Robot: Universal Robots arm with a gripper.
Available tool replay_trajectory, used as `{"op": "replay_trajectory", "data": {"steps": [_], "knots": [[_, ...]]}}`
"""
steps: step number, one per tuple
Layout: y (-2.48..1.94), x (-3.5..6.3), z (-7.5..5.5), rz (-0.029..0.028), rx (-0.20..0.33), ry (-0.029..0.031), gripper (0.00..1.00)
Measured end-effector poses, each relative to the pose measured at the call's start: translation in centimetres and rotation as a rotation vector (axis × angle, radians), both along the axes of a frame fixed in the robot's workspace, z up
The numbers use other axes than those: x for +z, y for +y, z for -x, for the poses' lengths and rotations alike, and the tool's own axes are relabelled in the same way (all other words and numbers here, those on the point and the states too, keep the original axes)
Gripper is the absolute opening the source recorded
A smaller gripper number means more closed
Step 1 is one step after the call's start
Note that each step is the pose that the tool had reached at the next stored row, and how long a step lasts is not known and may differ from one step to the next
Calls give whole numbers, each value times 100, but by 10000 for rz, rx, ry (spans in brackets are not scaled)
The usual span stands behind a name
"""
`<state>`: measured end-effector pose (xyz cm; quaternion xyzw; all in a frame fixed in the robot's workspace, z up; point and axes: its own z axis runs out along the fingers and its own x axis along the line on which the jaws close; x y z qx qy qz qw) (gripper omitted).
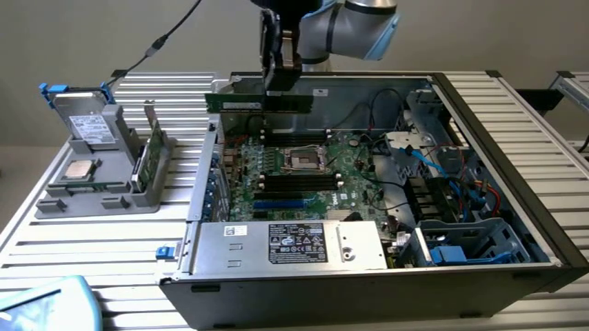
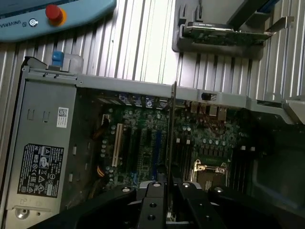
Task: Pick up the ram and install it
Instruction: 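Pick up the ram and move it above insertion slot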
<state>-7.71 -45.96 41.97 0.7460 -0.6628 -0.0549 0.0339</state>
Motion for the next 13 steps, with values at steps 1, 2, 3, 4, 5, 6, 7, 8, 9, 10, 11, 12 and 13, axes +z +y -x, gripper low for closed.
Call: {"op": "replay_trajectory", "data": {"steps": [1,2,3,4,5,6,7,8,9,10,11,12,13], "knots": [[0,-10,-46,-1,0,-8,14],[0,-20,-90,-1,0,-12,14],[1,-31,-134,-1,0,-15,14],[1,-44,-180,0,1,-16,14],[1,-58,-227,-1,1,-17,14],[2,-72,-271,-1,-1,-17,14],[3,-87,-316,-2,0,-18,14],[4,-105,-362,-2,0,-18,14],[6,-123,-407,-2,0,-18,14],[8,-141,-445,-4,-2,-18,14],[10,-158,-479,-5,-6,-17,14],[11,-176,-508,-10,-19,-17,14],[12,-194,-535,-15,-36,-17,14]]}}
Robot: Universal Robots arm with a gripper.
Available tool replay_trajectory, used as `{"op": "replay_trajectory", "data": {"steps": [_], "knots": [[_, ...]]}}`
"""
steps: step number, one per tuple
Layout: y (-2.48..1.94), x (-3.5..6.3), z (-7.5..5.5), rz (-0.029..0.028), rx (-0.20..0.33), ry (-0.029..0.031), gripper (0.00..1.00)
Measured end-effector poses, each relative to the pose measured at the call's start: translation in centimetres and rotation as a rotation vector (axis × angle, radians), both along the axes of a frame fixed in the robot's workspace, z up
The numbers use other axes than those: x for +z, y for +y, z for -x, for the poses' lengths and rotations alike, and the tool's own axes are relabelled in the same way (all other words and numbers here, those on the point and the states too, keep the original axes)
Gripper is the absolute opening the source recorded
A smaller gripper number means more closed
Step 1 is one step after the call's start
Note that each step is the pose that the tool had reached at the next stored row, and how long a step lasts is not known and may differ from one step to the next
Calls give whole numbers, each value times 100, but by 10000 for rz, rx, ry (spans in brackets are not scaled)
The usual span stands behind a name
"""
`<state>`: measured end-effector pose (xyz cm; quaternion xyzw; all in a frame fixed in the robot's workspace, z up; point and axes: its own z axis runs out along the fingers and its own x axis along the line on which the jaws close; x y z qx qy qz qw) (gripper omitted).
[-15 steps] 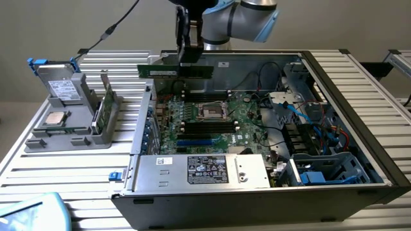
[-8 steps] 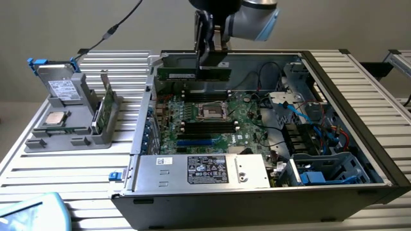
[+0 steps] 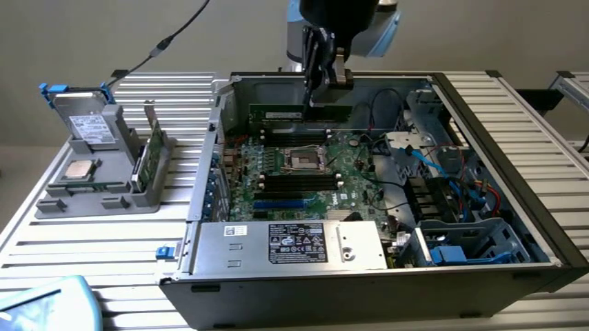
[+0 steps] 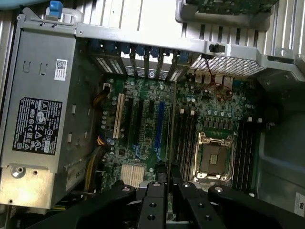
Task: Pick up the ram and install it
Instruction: 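Pick up the ram and move it above insertion slot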
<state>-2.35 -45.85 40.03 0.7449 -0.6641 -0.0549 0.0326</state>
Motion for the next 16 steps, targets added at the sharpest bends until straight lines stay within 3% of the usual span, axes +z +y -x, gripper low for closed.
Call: {"op": "replay_trajectory", "data": {"steps": [7,16], "knots": [[10,-127,-136,-23,-182,13,14],[132,-292,-139,-25,-237,14,14]]}}
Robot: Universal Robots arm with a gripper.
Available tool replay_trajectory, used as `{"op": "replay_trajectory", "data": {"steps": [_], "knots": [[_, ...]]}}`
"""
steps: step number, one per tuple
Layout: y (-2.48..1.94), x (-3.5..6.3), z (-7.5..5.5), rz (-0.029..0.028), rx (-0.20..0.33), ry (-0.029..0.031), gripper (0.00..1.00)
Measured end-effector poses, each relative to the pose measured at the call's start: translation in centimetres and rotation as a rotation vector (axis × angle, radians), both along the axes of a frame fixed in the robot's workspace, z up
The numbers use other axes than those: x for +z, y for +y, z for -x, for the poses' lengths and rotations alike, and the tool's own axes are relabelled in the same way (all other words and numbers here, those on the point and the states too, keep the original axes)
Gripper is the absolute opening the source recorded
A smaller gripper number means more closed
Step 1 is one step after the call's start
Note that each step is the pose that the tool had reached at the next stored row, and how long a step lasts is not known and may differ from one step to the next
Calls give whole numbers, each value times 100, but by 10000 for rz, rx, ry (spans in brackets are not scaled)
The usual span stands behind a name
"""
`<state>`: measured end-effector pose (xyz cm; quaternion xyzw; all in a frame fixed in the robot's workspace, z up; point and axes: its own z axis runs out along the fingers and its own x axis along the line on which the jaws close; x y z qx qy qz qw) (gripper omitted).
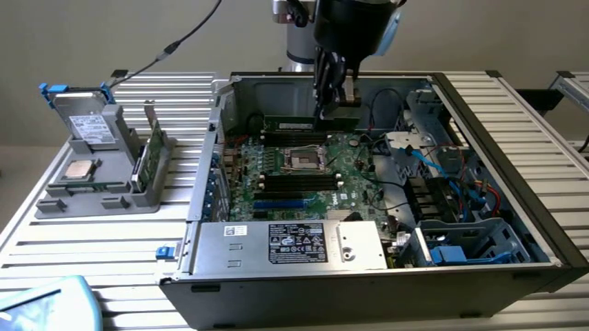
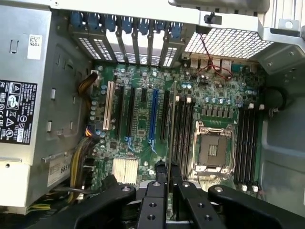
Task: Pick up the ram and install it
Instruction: 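Pick up the ram and move it above insertion slot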
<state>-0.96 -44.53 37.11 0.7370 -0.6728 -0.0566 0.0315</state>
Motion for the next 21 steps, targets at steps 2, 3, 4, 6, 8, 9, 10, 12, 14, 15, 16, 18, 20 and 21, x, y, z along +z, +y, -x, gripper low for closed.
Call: {"op": "replay_trajectory", "data": {"steps": [2,3,4,6,8,9,10,12,14,15,16,18,20,21], "knots": [[19,-37,0,0,0,0,14],[28,-55,0,-1,0,0,14],[37,-73,0,-1,-1,0,14],[54,-108,0,0,-1,0,14],[71,-146,0,-1,-1,0,14],[78,-165,0,-2,0,-1,14],[85,-183,0,-3,0,-1,14],[98,-219,1,0,-1,0,14],[109,-255,2,2,0,1,14],[114,-273,3,1,-1,0,14],[119,-291,4,0,-1,0,14],[129,-327,5,-1,-1,-1,14],[137,-363,7,-1,0,0,14],[141,-381,8,0,0,0,14]]}}
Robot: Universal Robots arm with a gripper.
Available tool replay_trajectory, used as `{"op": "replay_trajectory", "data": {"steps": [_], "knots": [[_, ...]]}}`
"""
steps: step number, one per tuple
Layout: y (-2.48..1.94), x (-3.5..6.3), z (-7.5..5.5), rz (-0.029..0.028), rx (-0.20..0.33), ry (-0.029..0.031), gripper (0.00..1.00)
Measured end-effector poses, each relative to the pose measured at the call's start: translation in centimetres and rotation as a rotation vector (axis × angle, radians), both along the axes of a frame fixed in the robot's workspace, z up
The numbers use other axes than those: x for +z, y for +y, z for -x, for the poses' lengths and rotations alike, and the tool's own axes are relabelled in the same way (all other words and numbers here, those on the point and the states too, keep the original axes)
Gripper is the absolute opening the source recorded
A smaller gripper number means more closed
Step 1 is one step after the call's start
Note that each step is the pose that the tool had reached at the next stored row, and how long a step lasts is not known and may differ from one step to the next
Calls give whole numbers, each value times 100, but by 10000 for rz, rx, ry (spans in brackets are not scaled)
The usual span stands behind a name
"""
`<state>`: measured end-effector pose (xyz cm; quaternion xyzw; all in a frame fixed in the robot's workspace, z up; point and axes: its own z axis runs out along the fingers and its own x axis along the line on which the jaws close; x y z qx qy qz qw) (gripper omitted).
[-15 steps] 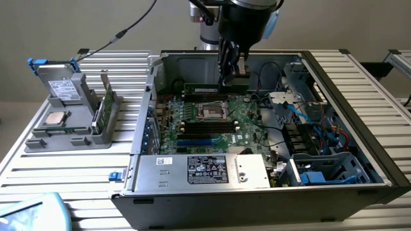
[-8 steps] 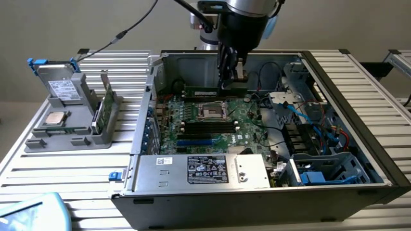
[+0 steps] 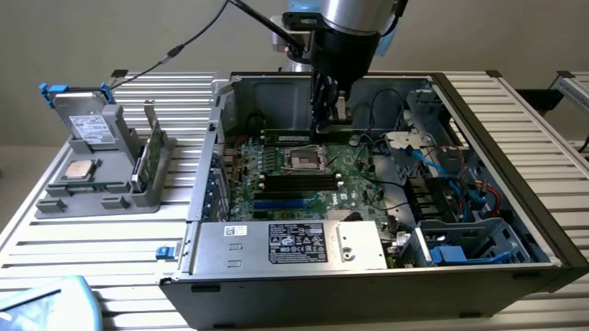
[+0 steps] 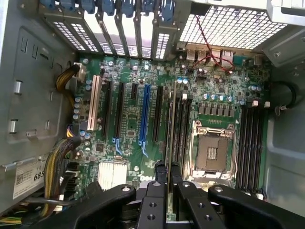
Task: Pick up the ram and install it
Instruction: 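Pick up the ram and move it above insertion slot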
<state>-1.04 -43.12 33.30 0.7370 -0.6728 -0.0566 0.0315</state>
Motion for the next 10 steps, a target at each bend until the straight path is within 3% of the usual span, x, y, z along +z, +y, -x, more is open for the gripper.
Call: {"op": "replay_trajectory", "data": {"steps": [10], "knots": [[46,-183,4,-1,0,-1,14]]}}
